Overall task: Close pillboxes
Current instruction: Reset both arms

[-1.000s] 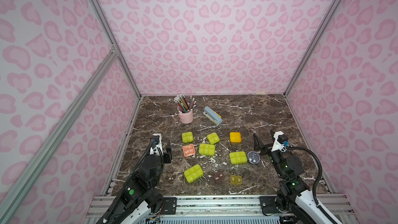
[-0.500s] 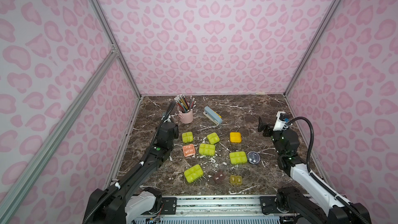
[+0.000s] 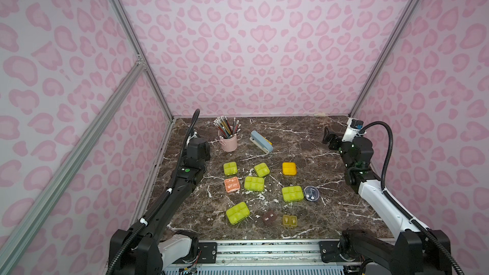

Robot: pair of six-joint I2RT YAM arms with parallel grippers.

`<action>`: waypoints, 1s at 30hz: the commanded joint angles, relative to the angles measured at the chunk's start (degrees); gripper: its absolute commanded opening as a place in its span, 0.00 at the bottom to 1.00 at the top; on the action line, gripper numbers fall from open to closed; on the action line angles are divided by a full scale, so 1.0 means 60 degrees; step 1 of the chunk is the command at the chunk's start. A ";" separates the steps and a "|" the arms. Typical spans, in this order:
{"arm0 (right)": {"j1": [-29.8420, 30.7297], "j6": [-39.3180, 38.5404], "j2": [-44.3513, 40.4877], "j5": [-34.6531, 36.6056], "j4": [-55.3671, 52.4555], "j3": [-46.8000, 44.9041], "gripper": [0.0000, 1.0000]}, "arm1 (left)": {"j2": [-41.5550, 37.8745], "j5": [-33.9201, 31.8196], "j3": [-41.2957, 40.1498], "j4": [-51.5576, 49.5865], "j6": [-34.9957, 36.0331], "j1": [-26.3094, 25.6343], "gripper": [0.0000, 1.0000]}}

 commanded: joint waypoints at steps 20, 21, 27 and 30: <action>-0.2000 -0.1091 -0.0943 -0.2016 0.1488 -0.3307 0.98 | -0.1414 0.0082 -0.2276 -0.0805 -0.0127 0.0487 0.71; -0.2004 -0.1045 -0.0783 -0.1942 0.1829 -0.3378 0.98 | -0.1386 0.0148 -0.2312 -0.0711 -0.0079 0.0495 0.71; -0.1837 -0.0803 0.0751 -0.1584 0.4635 -0.3886 0.98 | -0.0941 0.0992 -0.2394 0.0286 0.0628 0.0483 0.71; -0.1564 -0.0691 0.1497 -0.1299 0.5610 -0.4057 0.98 | -0.0758 0.1100 -0.2357 0.0583 0.0954 0.0488 0.71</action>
